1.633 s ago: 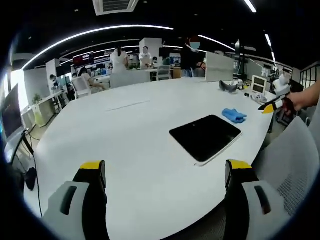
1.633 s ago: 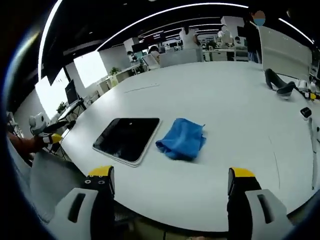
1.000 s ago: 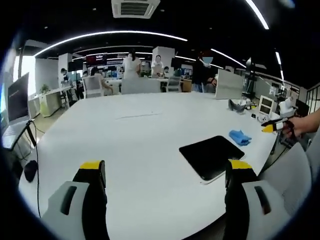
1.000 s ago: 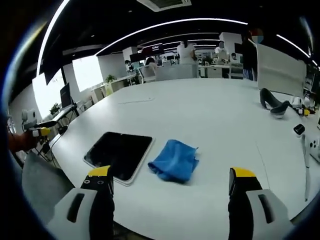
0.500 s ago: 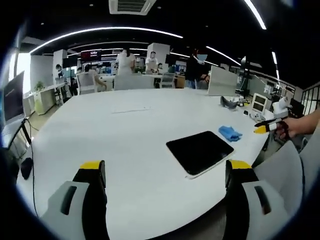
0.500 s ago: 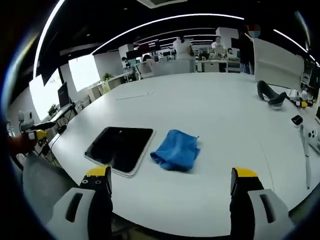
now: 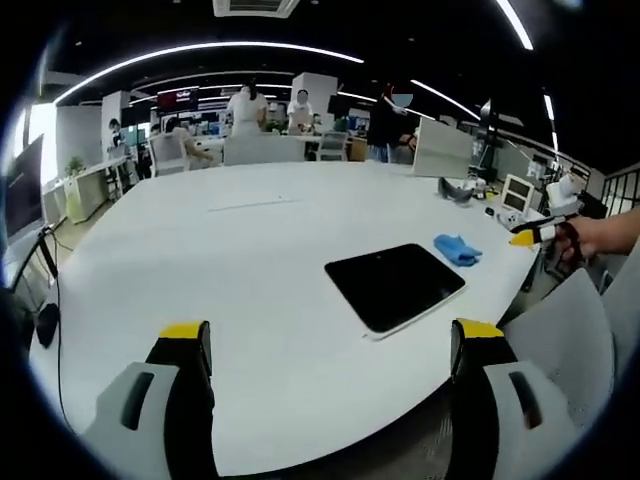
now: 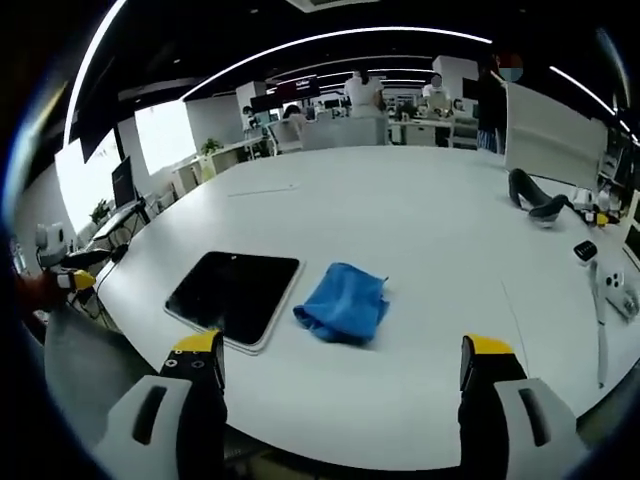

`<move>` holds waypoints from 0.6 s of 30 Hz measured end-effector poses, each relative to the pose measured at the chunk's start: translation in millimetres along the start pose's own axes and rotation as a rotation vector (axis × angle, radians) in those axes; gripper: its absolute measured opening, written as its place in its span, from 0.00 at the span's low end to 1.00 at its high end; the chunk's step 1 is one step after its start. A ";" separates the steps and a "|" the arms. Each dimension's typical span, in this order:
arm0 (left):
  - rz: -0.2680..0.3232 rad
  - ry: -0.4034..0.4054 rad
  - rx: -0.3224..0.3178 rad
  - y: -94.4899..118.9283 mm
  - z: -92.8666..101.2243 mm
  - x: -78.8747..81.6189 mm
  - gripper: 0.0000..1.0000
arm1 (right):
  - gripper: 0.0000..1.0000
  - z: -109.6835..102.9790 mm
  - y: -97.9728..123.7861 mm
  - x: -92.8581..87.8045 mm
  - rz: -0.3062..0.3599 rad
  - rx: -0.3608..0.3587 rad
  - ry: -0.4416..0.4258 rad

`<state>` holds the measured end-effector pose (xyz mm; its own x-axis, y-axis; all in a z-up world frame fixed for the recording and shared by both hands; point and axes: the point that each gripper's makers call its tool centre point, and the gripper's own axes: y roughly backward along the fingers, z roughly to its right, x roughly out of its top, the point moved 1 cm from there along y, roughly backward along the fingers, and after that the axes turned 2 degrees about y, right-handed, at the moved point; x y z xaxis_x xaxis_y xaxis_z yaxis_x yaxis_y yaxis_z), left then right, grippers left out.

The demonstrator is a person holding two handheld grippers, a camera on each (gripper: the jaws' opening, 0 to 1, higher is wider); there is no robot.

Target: Wipe the mirror surface with the cleaning cloth until all visible marks leave the cleaned area.

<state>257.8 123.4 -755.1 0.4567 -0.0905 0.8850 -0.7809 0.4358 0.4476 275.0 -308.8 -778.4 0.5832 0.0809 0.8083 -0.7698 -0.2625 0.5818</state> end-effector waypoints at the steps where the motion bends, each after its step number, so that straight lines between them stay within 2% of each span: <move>1: -0.003 0.001 -0.002 -0.4 0.1 -0.6 0.99 | 0.96 0.3 -0.2 1.9 0.000 -0.002 -0.004; 4: -0.038 -0.007 -0.006 -3.0 1.2 -7.7 0.99 | 0.96 1.8 -0.7 10.6 -0.002 -0.015 -0.010; 7: -0.051 -0.062 0.013 -3.9 1.1 -10.8 0.99 | 0.97 6.4 -4.8 31.5 0.015 -0.043 0.018; 10: -0.016 -0.075 -0.007 -4.0 3.4 -5.6 0.98 | 0.95 6.0 -10.3 48.2 0.028 -0.035 0.031; 12: 0.001 -0.068 0.005 -3.0 0.4 -3.0 0.99 | 0.93 6.2 -17.0 57.3 0.036 -0.033 0.028; 15: -0.002 -0.055 0.009 -2.5 -0.3 -5.8 0.99 | 0.86 5.0 -36.8 60.1 0.018 -0.017 0.015; 18: -0.013 -0.053 0.001 -2.8 1.6 -9.2 0.99 | 0.79 1.4 -58.2 53.7 -0.023 -0.013 0.011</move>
<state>255.1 121.6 -764.3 0.4440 -0.1436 0.8844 -0.7752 0.4334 0.4596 351.5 -290.5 -768.9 0.5984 0.0972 0.7953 -0.7593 -0.2480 0.6017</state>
